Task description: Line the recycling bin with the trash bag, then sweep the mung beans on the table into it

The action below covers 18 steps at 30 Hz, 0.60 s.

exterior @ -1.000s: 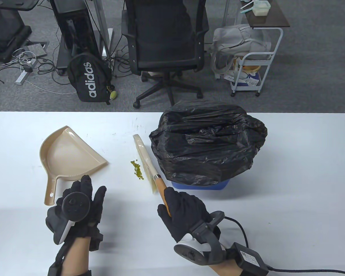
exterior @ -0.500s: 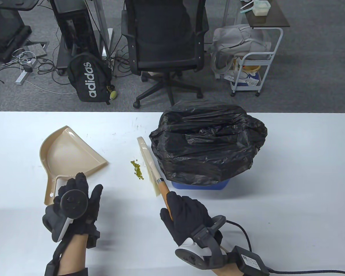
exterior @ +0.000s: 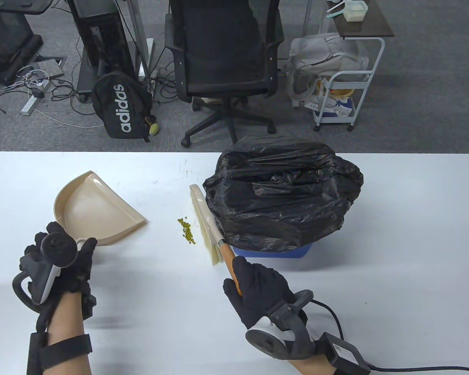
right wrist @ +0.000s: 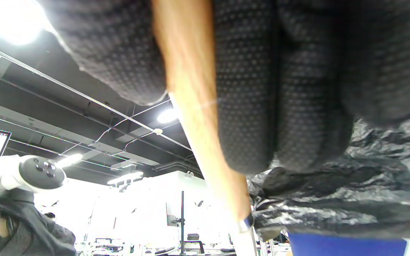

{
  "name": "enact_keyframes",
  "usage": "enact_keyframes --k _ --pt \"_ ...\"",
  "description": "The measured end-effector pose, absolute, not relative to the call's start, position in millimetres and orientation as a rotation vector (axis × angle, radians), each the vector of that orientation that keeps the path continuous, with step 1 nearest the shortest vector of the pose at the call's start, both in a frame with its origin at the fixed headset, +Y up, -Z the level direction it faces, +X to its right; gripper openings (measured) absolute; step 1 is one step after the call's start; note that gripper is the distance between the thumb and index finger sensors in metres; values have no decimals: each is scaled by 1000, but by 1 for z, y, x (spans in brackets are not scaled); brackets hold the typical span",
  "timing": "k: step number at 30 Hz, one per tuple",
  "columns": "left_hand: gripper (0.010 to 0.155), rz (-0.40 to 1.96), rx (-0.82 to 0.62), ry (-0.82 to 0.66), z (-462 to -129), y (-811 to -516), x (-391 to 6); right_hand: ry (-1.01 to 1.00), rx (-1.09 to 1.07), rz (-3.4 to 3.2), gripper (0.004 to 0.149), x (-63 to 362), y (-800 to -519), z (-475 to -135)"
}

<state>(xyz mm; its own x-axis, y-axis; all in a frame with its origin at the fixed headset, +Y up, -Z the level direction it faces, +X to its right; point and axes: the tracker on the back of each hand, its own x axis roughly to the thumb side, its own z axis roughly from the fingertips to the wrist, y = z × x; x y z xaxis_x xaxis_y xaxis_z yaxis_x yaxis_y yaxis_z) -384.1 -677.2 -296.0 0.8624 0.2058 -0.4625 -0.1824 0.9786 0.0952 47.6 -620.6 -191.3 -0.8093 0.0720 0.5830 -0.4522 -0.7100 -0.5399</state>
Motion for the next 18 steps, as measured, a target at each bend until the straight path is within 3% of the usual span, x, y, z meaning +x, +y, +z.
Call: enact_keyframes --k 10,18 --pt "106 104 -213 563 -315 -729 -396 -988 767 2533 57 51 -619 -193" --pt "93 23 -128 536 -317 -747 -395 -991 780 2532 57 50 -619 -191"
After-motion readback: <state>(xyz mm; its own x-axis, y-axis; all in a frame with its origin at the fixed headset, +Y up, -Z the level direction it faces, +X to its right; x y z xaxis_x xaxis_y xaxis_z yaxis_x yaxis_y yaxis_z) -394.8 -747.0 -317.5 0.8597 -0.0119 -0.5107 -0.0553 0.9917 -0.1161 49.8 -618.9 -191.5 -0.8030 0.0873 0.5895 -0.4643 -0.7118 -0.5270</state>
